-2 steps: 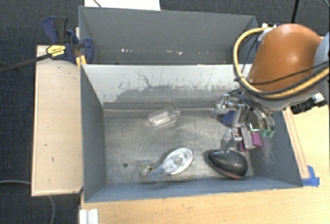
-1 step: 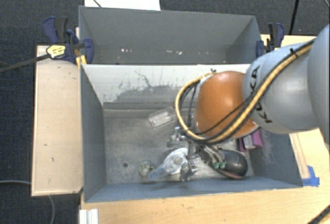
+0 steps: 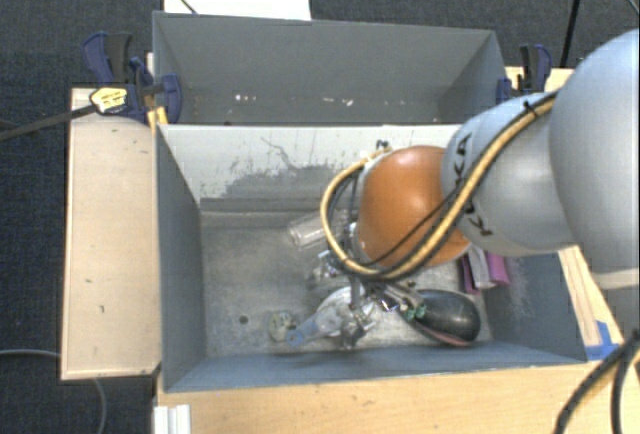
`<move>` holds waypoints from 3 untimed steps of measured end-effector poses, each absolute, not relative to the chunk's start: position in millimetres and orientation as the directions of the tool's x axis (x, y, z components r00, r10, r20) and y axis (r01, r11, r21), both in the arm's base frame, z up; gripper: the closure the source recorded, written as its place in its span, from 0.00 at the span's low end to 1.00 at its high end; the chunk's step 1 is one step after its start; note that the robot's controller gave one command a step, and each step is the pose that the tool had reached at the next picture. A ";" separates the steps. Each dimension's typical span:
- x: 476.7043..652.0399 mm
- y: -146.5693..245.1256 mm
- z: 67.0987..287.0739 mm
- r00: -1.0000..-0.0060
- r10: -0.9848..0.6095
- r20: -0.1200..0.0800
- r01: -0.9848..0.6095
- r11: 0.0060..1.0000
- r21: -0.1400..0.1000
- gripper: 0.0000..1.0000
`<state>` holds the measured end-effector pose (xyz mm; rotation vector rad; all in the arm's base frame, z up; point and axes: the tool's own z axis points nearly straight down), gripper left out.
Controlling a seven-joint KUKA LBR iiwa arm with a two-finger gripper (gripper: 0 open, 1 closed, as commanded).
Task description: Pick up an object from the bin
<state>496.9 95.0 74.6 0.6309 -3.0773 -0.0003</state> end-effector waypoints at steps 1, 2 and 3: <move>497.7 95.4 75.3 -0.920 -0.391 -0.003 -0.391 0.921 0.001 1.00; 523.0 69.3 217.9 -0.781 -0.624 -0.008 -0.624 0.781 -0.005 1.00; 491.4 73.4 174.2 -0.598 -0.802 0.001 -0.802 0.598 0.002 1.00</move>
Offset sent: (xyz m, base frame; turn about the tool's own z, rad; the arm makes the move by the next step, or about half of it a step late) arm 0.0000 0.0000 0.0000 0.0000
